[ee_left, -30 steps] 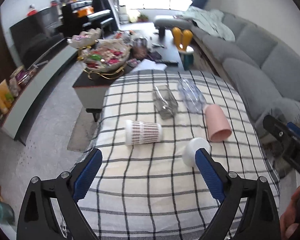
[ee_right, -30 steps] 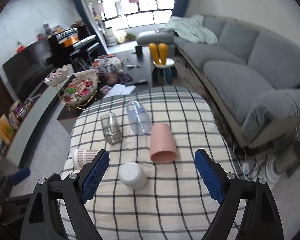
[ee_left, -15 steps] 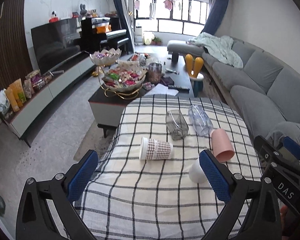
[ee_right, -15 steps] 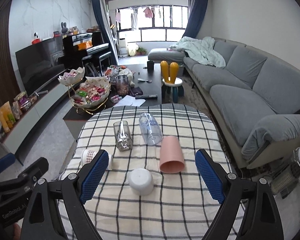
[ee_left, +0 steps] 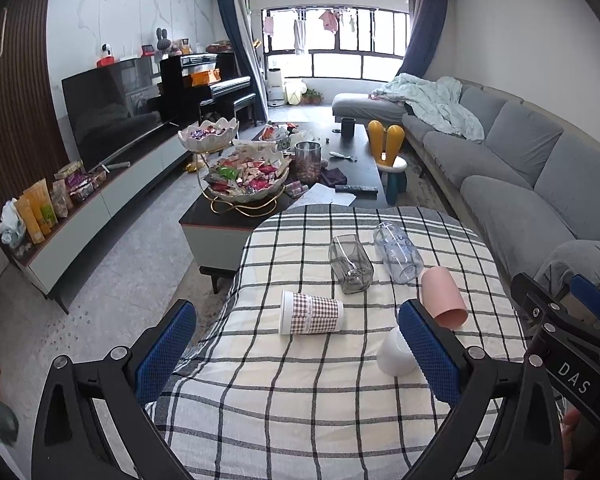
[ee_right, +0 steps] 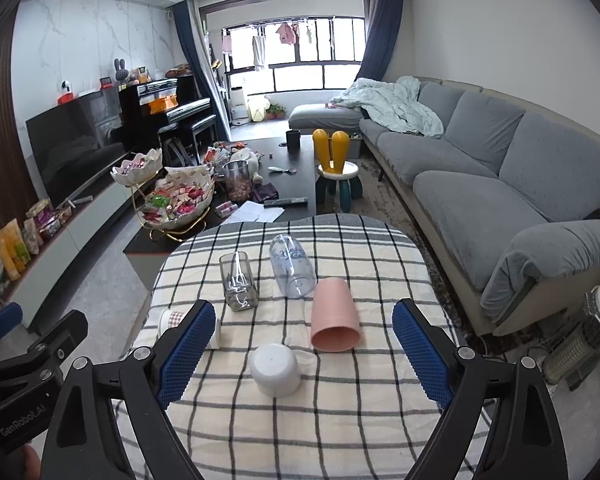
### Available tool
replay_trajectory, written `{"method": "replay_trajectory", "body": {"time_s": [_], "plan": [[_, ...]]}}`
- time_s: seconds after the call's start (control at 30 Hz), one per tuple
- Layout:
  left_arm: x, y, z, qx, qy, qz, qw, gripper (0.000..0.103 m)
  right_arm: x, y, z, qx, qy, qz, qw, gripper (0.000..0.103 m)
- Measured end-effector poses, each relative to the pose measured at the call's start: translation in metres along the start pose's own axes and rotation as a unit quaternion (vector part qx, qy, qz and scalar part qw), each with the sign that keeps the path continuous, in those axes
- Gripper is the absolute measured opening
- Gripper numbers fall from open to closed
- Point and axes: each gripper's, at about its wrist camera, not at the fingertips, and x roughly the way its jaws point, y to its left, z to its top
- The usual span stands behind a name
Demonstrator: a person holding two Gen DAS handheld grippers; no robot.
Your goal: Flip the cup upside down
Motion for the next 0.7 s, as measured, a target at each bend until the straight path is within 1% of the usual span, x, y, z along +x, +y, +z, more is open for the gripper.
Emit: {"method": "replay_trajectory", "body": {"time_s": [0.7], "plan": [[-0.0048, -0.0028, 0.0075, 0.006, -0.009, -0.001, 0.9999, 0.103, -0.001, -0.0047, 0.0034, 0.005, -0.005, -0.002, 1.0, 0.093]]}}
